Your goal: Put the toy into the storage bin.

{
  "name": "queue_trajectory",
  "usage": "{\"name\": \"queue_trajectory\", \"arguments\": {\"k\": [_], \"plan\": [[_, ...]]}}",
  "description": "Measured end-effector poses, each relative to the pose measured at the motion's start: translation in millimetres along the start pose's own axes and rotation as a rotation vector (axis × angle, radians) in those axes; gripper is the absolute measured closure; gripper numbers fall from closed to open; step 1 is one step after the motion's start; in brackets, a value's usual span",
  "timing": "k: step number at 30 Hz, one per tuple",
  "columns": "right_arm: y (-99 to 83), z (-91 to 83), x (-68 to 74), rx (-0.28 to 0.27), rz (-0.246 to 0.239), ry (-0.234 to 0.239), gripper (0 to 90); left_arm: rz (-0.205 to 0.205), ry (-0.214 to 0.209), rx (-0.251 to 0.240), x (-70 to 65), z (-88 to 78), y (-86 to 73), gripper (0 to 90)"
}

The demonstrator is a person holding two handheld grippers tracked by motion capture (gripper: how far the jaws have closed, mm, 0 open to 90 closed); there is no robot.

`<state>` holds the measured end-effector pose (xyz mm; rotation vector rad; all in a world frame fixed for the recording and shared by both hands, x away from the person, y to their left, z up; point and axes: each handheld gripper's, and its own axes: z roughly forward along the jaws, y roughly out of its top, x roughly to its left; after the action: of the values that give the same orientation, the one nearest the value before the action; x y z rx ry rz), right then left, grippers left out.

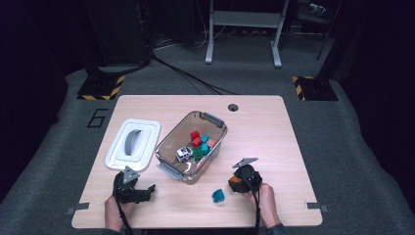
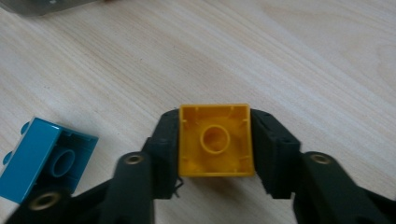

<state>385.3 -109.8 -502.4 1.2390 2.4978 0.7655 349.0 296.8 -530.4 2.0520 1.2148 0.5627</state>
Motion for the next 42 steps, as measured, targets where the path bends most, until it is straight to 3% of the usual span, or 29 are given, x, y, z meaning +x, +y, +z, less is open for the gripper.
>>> {"name": "queue_trajectory", "arguments": {"k": [6, 14, 42], "plan": [[2.0, -0.1, -0.6, 0.006, 0.003, -0.007, 58.4, 0.000, 0.000, 0.000, 0.0, 0.0, 0.0, 7.6], [6.9, -6.9, -4.5, -0.031, 0.021, -0.018, 58.4, -0.001, 0.001, 0.000, 0.0, 0.0, 0.0, 7.6], [47.6, -41.1, -12.8, -0.138, -0.014, -0.028, 58.3, -0.004, -0.001, -0.002, 0.4, 0.5, 0.0, 7.6]]}}
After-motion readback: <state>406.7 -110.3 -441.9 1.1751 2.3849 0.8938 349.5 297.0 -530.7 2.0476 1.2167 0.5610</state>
